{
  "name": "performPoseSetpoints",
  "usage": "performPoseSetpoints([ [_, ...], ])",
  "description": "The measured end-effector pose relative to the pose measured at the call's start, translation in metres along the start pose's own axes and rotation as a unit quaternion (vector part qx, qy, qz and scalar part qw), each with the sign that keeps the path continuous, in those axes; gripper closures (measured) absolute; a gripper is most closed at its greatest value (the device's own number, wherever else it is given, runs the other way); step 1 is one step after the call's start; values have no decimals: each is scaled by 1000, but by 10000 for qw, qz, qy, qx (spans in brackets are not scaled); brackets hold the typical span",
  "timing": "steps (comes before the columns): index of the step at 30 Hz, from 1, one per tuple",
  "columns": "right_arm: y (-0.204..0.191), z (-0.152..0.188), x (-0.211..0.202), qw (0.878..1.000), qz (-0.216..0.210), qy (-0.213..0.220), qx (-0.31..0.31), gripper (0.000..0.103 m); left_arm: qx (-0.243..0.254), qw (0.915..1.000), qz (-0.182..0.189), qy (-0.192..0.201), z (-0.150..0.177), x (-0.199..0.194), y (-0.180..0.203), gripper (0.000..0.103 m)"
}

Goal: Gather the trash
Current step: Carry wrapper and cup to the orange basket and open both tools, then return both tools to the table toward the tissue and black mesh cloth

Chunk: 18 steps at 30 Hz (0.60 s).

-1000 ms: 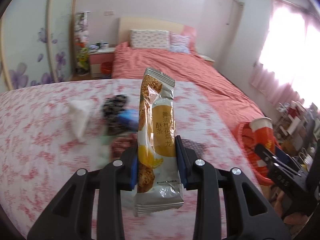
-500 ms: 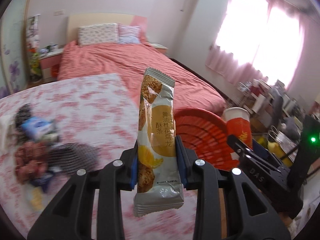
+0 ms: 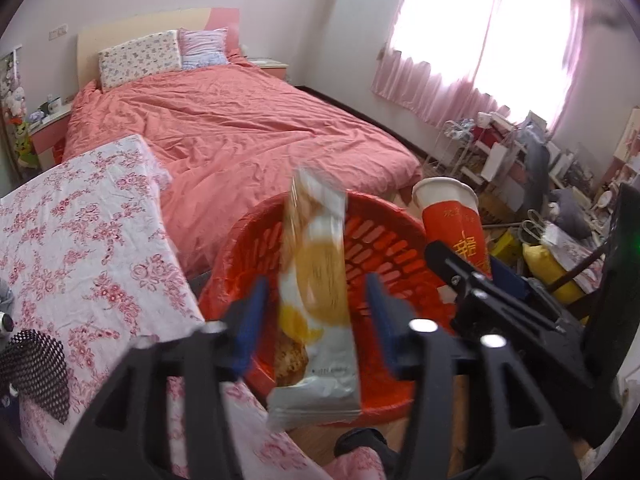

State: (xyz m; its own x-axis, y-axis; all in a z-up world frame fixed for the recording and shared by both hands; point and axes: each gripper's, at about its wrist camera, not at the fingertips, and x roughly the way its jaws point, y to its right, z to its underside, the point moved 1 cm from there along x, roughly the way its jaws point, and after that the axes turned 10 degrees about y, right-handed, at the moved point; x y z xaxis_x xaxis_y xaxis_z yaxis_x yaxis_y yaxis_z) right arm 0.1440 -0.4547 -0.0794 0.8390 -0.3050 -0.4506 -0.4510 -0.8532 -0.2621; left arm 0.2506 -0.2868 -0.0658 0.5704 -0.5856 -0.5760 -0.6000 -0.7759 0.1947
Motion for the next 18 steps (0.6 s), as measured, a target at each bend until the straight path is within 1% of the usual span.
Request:
performPoseSetpoints([
  [1,3,0,0,10000,4,0,33,16,-11,9999,-112,7,1,2,-3,39],
  [5,10,7,-6,9999,79,-38,69,15,-90,9992,-394,-50,7,-4,-26,34],
  [9,11,11,-8,9998,129,-130,-30,15,-86,9976,-677,-107,17,-17,-48,33],
  [14,2,12,-15,9995,86,-150,-266,15,-149,9941,-1073,-12,32,-53,-79,33],
  [18,-18,14,-26,9988,-68,-153,-456,15,-331,9901,-1360,118,39,-86,-105,32],
])
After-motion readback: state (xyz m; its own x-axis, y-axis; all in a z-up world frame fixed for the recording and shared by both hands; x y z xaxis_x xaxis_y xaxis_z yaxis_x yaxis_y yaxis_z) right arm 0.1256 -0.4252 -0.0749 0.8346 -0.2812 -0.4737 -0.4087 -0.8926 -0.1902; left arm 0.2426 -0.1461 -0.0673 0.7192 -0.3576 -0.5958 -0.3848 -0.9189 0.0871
